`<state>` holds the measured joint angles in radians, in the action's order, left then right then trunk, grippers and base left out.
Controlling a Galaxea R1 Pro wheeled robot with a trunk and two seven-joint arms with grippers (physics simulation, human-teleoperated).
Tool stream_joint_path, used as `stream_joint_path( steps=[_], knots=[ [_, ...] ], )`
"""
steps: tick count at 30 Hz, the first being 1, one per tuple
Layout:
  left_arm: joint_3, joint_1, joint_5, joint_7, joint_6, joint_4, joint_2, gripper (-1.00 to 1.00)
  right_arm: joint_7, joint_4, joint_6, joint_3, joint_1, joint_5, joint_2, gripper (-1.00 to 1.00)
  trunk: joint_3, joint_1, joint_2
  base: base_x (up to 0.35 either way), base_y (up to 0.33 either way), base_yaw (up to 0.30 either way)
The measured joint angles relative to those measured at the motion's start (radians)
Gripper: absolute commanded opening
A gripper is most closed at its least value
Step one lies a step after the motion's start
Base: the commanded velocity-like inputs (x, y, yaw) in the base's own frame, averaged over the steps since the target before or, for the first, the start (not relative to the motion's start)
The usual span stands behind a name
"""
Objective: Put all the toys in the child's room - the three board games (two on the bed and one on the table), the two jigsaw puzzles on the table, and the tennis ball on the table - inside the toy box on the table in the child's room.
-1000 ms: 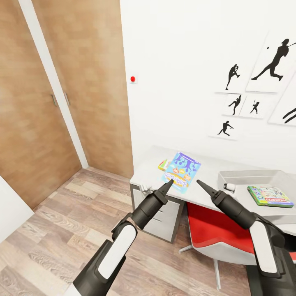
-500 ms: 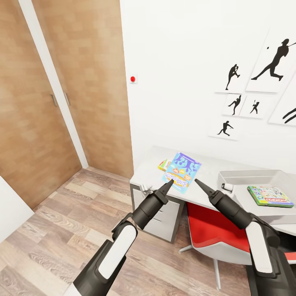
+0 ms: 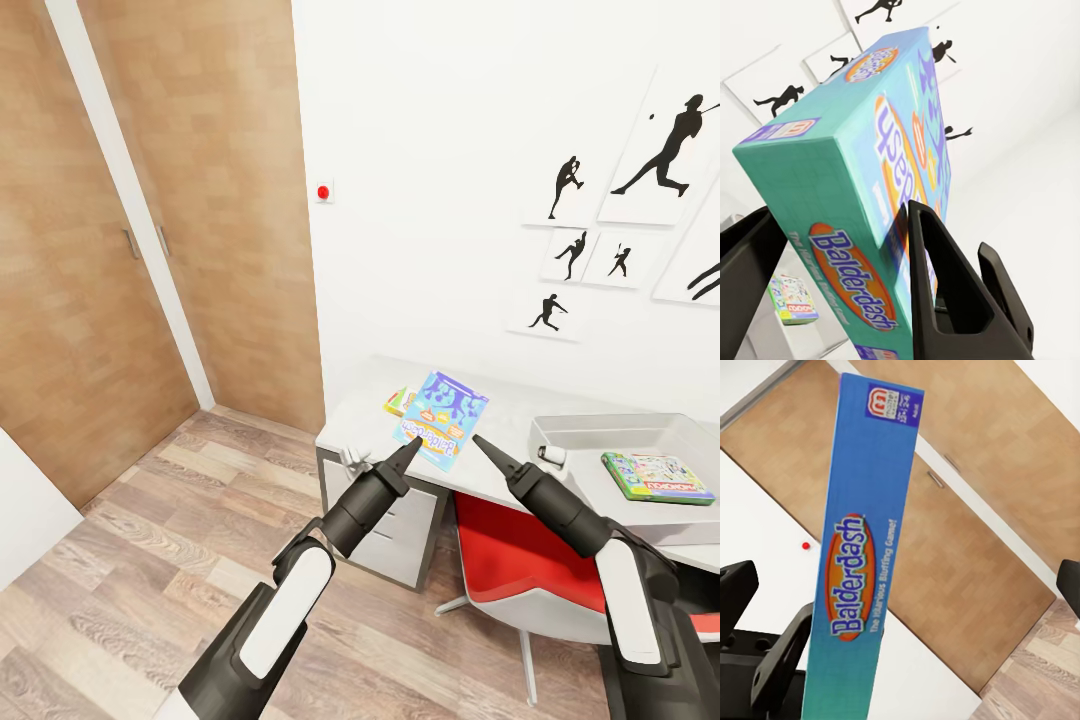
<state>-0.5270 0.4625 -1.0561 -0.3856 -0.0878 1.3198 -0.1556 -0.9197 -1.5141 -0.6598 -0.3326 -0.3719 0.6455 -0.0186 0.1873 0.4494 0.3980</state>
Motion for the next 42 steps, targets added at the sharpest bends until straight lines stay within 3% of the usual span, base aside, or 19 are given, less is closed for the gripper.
stream_joint_path(
  steps=[17,42],
  knots=[
    [-0.001,0.002,0.001,0.002,0.0,-0.002,-0.005,-1.0,0.001,0.027,0.002,0.047,-0.001,0.0,0.003,1.0,0.0,0.0,0.0,0.0,0.0,0.0],
    [-0.011,0.015,-0.001,0.002,0.0,-0.025,-0.005,-1.0,0.001,0.065,0.002,0.057,-0.005,-0.001,0.015,1.0,0.0,0.0,0.0,0.0,0.0,0.0]
  ],
)
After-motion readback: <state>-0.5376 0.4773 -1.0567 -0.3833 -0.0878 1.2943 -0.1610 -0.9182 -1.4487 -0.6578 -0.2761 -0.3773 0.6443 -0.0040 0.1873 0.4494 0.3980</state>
